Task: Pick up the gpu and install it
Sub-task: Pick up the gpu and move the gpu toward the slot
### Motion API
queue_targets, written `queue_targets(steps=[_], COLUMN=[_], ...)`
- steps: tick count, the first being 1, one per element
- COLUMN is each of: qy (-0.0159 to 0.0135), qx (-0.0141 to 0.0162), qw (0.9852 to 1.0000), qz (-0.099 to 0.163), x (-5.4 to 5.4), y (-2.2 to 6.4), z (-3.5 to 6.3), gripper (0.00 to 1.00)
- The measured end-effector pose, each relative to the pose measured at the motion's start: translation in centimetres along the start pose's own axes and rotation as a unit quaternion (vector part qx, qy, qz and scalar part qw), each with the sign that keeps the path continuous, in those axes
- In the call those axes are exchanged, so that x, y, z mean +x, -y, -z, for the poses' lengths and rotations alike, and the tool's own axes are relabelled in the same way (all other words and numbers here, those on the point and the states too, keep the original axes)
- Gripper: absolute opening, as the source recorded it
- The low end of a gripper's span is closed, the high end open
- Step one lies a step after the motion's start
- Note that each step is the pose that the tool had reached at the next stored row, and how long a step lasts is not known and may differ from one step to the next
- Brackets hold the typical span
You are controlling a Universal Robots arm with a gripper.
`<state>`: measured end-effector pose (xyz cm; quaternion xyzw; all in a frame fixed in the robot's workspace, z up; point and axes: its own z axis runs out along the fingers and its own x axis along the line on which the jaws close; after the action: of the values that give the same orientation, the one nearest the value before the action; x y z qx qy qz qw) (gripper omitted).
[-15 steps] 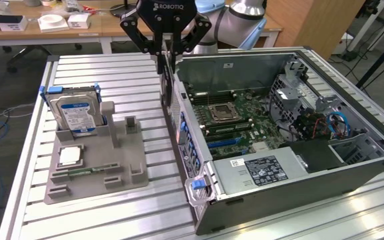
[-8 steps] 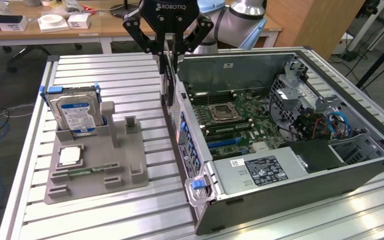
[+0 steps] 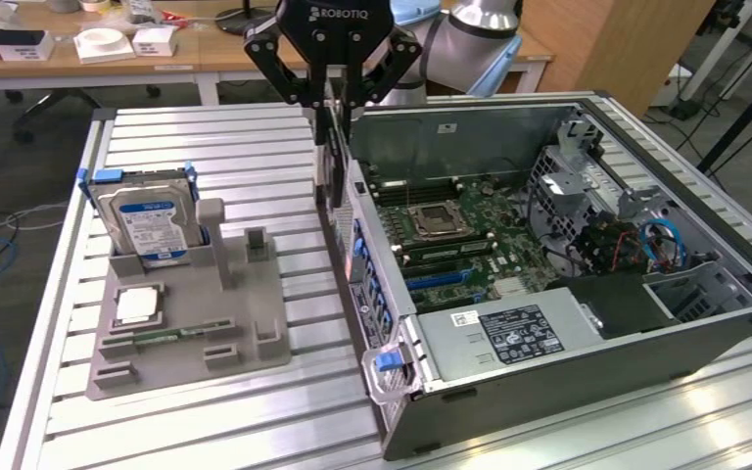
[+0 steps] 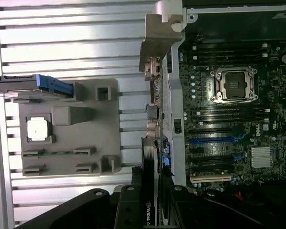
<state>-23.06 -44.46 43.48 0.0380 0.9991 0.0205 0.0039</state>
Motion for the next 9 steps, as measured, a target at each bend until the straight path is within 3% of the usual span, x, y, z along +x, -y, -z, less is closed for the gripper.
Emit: queue_targets(steps=[9], qy=[0.0000], qx=[0.0000], qw=[1.0000], qz=[0.000], x=[-0.33], y=[-0.02], z=[-0.03], gripper=[0.26])
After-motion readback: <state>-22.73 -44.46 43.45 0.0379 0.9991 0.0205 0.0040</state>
